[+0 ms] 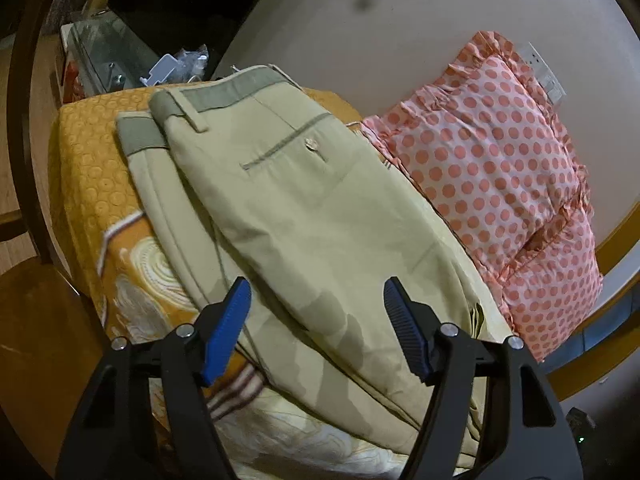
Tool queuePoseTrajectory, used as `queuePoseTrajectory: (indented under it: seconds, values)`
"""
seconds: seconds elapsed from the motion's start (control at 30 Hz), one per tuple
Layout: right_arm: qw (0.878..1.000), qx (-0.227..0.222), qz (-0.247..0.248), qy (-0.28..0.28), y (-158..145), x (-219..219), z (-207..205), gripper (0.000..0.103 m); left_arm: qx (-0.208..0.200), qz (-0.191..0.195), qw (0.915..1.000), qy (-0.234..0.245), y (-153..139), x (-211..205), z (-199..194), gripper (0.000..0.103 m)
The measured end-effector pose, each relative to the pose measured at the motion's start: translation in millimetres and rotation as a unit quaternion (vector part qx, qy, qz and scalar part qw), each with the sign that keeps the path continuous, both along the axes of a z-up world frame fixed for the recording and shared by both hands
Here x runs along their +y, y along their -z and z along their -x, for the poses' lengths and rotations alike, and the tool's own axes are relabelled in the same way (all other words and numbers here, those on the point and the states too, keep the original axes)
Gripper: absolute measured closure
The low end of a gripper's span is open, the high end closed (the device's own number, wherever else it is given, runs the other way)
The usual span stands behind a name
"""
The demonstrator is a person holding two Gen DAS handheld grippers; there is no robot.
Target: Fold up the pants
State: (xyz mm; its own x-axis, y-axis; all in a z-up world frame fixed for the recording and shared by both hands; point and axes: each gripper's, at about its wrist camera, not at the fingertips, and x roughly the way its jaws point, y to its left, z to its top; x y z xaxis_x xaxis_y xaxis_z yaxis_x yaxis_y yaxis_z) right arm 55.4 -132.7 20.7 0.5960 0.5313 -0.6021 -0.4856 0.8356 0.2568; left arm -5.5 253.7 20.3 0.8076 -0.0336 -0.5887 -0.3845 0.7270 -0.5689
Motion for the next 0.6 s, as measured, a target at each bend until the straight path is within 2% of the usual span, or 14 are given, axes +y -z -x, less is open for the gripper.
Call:
queuePoseTrajectory:
  seconds: [0.07,0.1,0.13,0.17,0.23,0.37,0.47,0.5,0.6]
  values:
    - [1.000,-0.003,0.000,-0.001,0.4,3.0,1.9,0.028,0.007,-0.007,0.9999,0.006,1.0,-3.6,-7.8,0.040]
    - [1.000,-0.005,0.002,-0.001,0.5,3.6,2.2,0.028,0.010,-0.009,0.9999,0.003,1.8,-3.3,-10.8,0.052]
    - [1.000,-0.006,0.002,-0.001,0.7,3.8,2.7,0.027,0.015,-0.011,0.9998,-0.002,4.6,-1.1,-13.9,0.080]
    - [1.000,-0.006,0.002,-0.001,1.0,3.5,3.2,0.027,0.016,-0.006,0.9998,-0.005,7.7,2.8,-13.9,0.090]
    - [1.000,-0.005,0.001,-0.002,1.1,2.6,3.7,0.027,0.006,0.023,0.9997,0.000,11.1,10.6,-5.0,0.096]
    - [1.000,-0.003,-0.002,-0.001,0.8,3.1,3.1,0.027,0.008,0.022,0.9997,0.008,8.5,8.8,18.1,0.096]
    - [1.000,-0.005,-0.004,-0.002,1.1,5.4,2.8,0.024,0.007,0.015,0.9998,0.013,13.2,8.8,23.5,0.088]
    - [1.000,-0.005,-0.002,-0.001,0.9,6.1,2.8,0.024,0.004,0.019,0.9998,0.008,11.4,9.8,26.3,0.084]
    - [1.000,-0.004,-0.005,-0.004,0.1,3.8,3.4,0.024,-0.018,-0.005,0.9988,-0.044,-6.5,19.9,42.4,0.047]
